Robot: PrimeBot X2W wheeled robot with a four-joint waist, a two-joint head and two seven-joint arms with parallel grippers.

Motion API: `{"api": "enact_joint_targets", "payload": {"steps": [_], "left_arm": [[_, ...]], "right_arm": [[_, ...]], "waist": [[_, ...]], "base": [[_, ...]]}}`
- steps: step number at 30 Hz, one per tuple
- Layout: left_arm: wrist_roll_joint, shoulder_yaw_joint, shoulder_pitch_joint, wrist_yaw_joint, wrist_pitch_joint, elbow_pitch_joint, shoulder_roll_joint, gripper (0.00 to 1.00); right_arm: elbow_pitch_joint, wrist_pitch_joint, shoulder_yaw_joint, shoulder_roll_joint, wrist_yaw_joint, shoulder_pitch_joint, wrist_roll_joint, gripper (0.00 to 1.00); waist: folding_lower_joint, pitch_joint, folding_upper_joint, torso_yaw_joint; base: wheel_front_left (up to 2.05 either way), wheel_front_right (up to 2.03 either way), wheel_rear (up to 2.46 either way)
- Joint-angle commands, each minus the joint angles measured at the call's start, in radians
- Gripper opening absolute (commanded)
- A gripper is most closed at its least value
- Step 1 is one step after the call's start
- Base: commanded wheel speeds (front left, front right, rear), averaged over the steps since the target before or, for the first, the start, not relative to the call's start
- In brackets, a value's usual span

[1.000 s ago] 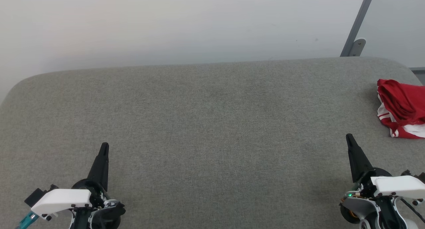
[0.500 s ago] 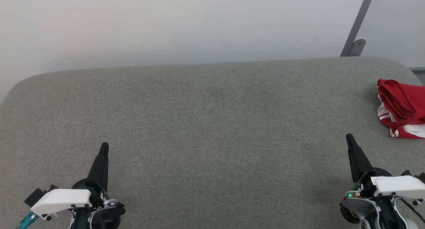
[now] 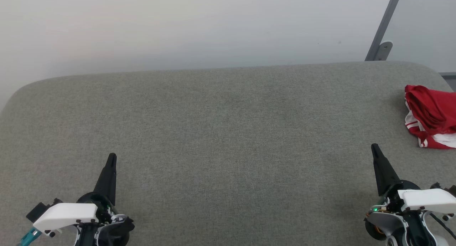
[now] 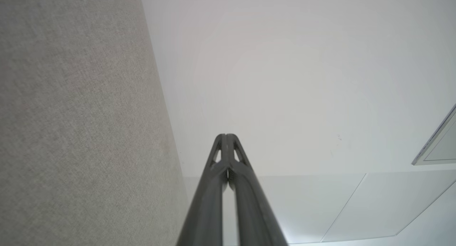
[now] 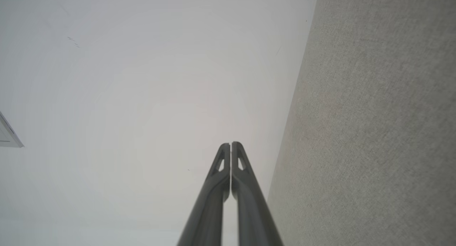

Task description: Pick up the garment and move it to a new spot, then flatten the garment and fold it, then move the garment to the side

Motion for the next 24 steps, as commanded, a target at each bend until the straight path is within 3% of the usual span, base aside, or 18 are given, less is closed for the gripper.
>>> {"api": "enact_joint_targets", "payload": {"steps": [1,24], "left_arm": [[0.003,0.003,-0.012,-0.006,0.005,0.0,-0.001,0.0],[0.004,0.004,-0.013,-0.006,0.006,0.0,-0.002,0.0]], "right_arm": [[0.002,0.002,-0.001,0.002,0.0,-0.004,0.004,0.0],[0.002,0.002,0.0,0.002,0.0,-0.004,0.004,0.0]], "waist": [[0.0,0.0,0.0,0.0],[0.0,0.0,0.0,0.0]], "base": [[0.0,0.0,0.0],[0.0,0.0,0.0]]}}
